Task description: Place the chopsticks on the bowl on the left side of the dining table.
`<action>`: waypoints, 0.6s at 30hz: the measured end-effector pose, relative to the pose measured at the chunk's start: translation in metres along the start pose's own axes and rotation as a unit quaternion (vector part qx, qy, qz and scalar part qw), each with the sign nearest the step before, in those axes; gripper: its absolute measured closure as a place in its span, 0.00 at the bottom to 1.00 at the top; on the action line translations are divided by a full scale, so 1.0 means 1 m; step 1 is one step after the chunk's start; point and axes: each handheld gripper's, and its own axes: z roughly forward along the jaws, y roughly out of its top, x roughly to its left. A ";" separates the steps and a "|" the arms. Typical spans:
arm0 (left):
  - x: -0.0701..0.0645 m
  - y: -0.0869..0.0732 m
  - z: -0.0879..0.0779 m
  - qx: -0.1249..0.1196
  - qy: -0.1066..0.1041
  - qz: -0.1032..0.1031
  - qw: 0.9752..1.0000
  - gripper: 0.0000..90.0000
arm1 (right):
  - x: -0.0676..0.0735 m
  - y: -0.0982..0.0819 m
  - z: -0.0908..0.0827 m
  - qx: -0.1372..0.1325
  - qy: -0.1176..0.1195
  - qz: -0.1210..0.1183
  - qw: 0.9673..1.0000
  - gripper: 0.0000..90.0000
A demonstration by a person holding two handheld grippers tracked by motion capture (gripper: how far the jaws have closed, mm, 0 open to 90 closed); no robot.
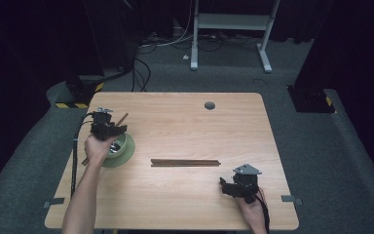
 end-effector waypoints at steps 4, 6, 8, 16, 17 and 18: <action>-0.001 0.000 0.000 0.001 -0.003 0.003 1.000 0.45 | 0.000 0.000 0.000 0.000 0.000 0.000 1.000 0.18; -0.003 0.000 0.001 0.001 -0.004 0.006 1.000 0.45 | 0.000 0.000 0.000 0.000 0.000 0.000 1.000 0.18; -0.004 -0.001 0.001 0.002 -0.005 0.007 1.000 0.45 | 0.000 0.000 0.000 0.000 0.000 0.000 1.000 0.18; -0.008 -0.004 0.001 -0.003 -0.016 0.009 1.000 0.46 | 0.000 0.000 0.000 0.000 0.000 0.000 1.000 0.18; -0.007 -0.005 0.001 -0.003 -0.017 0.008 1.000 0.46 | 0.000 0.000 0.000 0.000 0.000 0.000 1.000 0.18; -0.006 -0.007 0.001 -0.001 -0.017 0.008 1.000 0.47 | 0.000 0.000 0.000 0.000 0.000 0.000 1.000 0.18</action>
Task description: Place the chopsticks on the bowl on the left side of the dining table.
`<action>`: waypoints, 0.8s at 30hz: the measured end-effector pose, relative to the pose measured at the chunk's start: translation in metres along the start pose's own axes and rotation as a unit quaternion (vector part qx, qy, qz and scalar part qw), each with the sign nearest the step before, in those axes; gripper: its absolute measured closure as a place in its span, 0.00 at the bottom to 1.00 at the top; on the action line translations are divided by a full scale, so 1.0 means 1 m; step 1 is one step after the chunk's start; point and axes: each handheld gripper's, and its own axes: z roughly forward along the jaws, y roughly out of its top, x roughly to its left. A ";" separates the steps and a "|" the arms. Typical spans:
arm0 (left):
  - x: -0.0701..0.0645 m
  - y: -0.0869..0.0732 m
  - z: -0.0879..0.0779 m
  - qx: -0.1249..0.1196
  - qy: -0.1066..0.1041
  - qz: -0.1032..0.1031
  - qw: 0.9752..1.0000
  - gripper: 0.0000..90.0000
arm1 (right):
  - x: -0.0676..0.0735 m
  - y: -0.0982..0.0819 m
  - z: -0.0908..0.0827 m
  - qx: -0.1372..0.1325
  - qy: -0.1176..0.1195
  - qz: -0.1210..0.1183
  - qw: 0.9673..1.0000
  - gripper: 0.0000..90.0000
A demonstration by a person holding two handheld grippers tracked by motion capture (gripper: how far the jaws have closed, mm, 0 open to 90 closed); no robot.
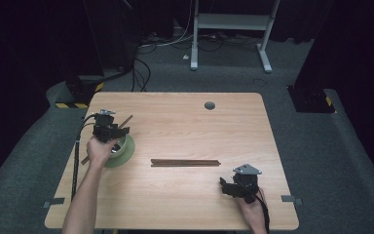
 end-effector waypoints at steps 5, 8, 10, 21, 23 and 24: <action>0.001 -0.005 -0.001 0.000 -0.003 0.002 1.000 0.48 | 0.000 0.000 0.000 0.000 0.000 0.000 1.000 0.18; 0.000 -0.005 0.000 0.002 -0.004 0.008 1.000 0.48 | 0.000 0.000 0.000 0.000 0.000 0.000 1.000 0.18; -0.002 -0.005 -0.001 -0.003 -0.009 0.011 1.000 0.49 | 0.000 0.000 0.000 0.000 0.000 0.000 1.000 0.18; -0.008 -0.005 -0.003 0.002 -0.020 0.021 1.000 0.49 | 0.000 0.000 0.000 0.000 0.000 0.000 1.000 0.18; -0.009 -0.006 -0.004 0.005 -0.023 0.024 0.999 0.49 | 0.000 0.000 0.000 0.000 0.000 0.000 1.000 0.18; -0.009 -0.006 -0.004 0.005 -0.023 0.024 0.999 0.49 | 0.000 0.000 0.000 0.000 0.000 0.000 1.000 0.18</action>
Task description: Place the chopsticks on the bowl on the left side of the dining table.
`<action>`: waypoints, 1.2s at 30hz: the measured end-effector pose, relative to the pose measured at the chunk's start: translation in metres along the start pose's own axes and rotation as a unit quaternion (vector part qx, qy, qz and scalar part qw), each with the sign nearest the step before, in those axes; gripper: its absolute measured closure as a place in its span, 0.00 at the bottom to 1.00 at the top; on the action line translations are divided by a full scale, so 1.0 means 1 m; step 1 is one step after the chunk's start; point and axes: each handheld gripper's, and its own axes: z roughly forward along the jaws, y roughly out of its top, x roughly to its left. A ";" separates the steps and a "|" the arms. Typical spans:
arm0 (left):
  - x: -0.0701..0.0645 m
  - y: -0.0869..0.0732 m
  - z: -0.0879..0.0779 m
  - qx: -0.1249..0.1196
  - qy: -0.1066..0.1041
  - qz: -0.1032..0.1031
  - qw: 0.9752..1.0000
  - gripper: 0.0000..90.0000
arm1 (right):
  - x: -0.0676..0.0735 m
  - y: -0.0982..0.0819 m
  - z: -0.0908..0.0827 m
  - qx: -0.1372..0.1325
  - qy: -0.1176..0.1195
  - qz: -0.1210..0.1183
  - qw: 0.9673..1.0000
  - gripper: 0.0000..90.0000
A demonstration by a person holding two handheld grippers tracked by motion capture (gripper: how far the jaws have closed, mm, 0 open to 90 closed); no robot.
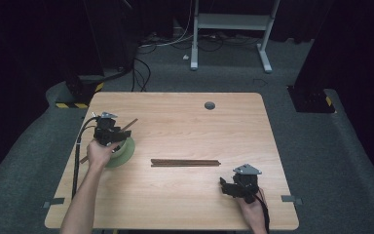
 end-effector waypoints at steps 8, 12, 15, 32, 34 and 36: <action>-0.005 -0.001 -0.001 0.002 -0.008 0.010 1.000 0.49 | 0.000 0.000 0.000 0.000 0.000 0.000 1.000 0.18; -0.005 -0.005 0.000 0.004 -0.012 0.009 1.000 0.49 | 0.000 0.000 0.000 0.000 0.000 0.000 1.000 0.18; -0.004 -0.007 0.000 0.004 -0.011 0.007 1.000 0.49 | 0.000 0.000 0.000 0.000 0.000 0.001 1.000 0.18; -0.013 -0.010 -0.006 -0.007 -0.021 0.024 0.999 0.49 | 0.000 0.000 0.000 0.000 0.000 0.000 1.000 0.18; -0.014 -0.010 -0.007 -0.007 -0.018 0.024 1.000 0.48 | 0.000 0.000 0.000 0.000 0.000 0.000 1.000 0.18; -0.013 -0.010 -0.008 -0.007 -0.016 0.022 1.000 0.46 | 0.000 0.000 0.000 0.000 0.000 0.000 1.000 0.18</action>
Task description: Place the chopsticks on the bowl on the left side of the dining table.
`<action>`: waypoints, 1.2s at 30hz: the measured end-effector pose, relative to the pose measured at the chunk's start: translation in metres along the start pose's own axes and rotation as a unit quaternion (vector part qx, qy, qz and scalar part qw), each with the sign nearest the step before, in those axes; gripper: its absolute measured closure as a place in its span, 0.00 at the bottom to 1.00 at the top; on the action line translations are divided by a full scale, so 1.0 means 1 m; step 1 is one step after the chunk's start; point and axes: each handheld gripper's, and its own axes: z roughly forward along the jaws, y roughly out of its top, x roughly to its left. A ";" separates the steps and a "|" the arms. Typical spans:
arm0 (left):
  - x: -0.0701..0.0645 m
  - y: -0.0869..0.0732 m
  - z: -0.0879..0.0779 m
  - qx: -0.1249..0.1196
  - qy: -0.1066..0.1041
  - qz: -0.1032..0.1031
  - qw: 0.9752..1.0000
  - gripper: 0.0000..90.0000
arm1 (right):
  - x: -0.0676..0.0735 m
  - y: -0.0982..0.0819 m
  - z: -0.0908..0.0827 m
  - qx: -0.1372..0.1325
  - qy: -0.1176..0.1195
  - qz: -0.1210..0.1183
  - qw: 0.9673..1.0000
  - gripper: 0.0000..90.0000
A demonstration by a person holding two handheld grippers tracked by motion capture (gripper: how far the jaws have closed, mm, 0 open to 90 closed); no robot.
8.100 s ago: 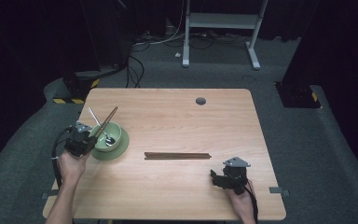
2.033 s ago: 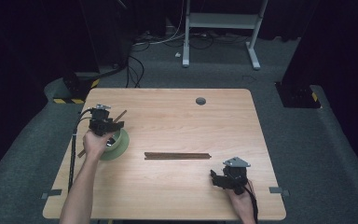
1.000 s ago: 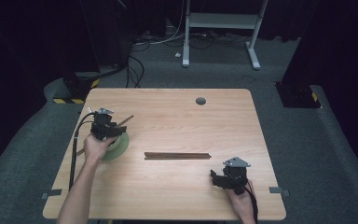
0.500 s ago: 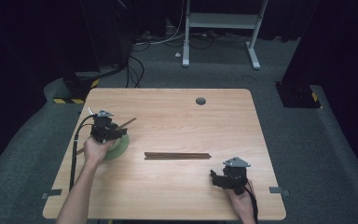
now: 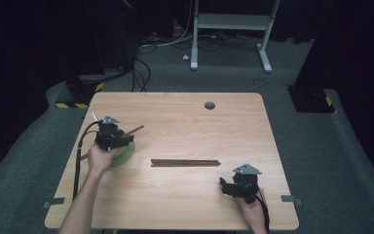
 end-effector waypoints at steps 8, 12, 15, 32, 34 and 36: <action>0.001 0.001 -0.011 -0.015 0.007 -0.013 1.000 0.38 | 0.000 0.000 0.000 0.000 0.000 0.000 1.000 0.18; 0.002 0.002 -0.022 -0.024 0.015 -0.018 0.999 0.36 | 0.000 0.000 0.000 0.000 0.000 0.000 1.000 0.18; 0.001 0.002 -0.034 -0.042 0.018 -0.024 0.999 0.35 | 0.000 0.000 0.000 0.000 0.000 0.000 1.000 0.18; 0.005 -0.032 -0.072 -0.057 0.019 -0.054 0.997 0.37 | 0.000 0.000 0.000 0.000 0.000 0.000 1.000 0.18; 0.006 -0.036 -0.075 -0.053 0.020 -0.057 0.997 0.37 | 0.000 0.000 0.000 0.000 0.000 0.000 1.000 0.18; 0.007 -0.041 -0.078 -0.050 0.019 -0.060 0.997 0.37 | 0.000 0.000 0.000 0.000 0.000 0.000 1.000 0.18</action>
